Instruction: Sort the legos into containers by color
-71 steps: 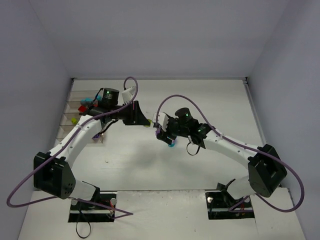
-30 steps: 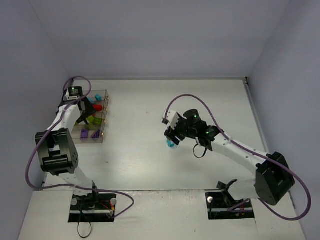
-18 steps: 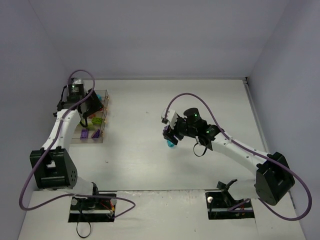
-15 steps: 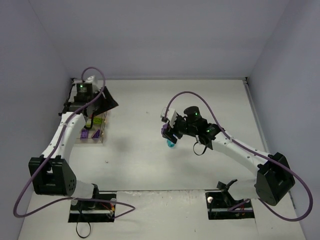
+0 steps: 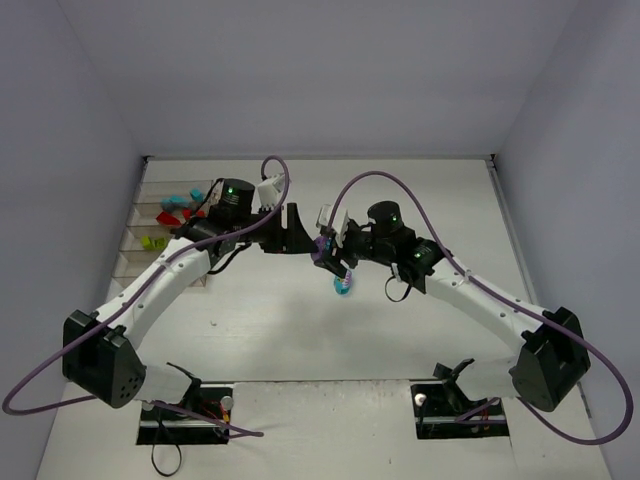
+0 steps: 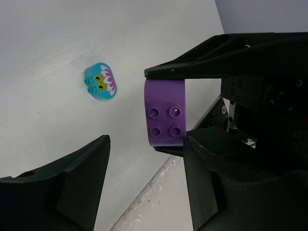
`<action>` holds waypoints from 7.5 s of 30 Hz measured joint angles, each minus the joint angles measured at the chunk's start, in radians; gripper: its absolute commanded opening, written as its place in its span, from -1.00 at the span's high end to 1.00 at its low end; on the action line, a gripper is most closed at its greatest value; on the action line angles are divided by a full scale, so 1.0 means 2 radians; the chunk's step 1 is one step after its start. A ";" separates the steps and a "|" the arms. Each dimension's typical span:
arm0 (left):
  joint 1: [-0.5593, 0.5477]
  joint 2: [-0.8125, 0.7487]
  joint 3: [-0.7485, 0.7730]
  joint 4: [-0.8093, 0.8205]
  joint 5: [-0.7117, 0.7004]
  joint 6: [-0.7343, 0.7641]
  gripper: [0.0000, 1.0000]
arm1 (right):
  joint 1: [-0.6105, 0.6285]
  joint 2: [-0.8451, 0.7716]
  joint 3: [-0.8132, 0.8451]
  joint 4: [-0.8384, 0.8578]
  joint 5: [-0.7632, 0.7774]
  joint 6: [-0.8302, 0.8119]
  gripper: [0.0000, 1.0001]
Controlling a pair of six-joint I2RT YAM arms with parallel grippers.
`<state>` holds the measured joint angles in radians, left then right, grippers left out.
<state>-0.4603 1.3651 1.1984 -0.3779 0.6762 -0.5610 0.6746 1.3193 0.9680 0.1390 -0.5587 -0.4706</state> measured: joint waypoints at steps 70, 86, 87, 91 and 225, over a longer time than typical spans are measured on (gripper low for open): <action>0.397 0.003 -0.091 -0.108 -0.382 -0.245 0.31 | -0.101 -0.121 -0.079 -0.047 0.303 0.404 -0.83; 0.385 0.012 -0.068 -0.109 -0.369 -0.243 -0.30 | -0.101 -0.101 -0.079 -0.046 0.310 0.396 -0.84; 0.372 0.008 -0.063 -0.109 -0.366 -0.233 -0.31 | -0.101 -0.099 -0.079 -0.046 0.312 0.394 -0.84; 0.271 0.000 -0.024 -0.090 -0.332 -0.167 -0.39 | -0.101 -0.097 -0.079 -0.045 0.315 0.392 -0.84; 0.182 -0.356 0.058 -0.184 -0.339 0.050 -0.51 | -0.144 -0.224 0.012 -0.143 0.442 0.319 -1.00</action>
<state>-0.0971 0.6529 1.3136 -0.7452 -0.0013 -0.4614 0.3866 0.8715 0.9913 -0.1471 0.3252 0.1680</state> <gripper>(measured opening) 0.746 0.999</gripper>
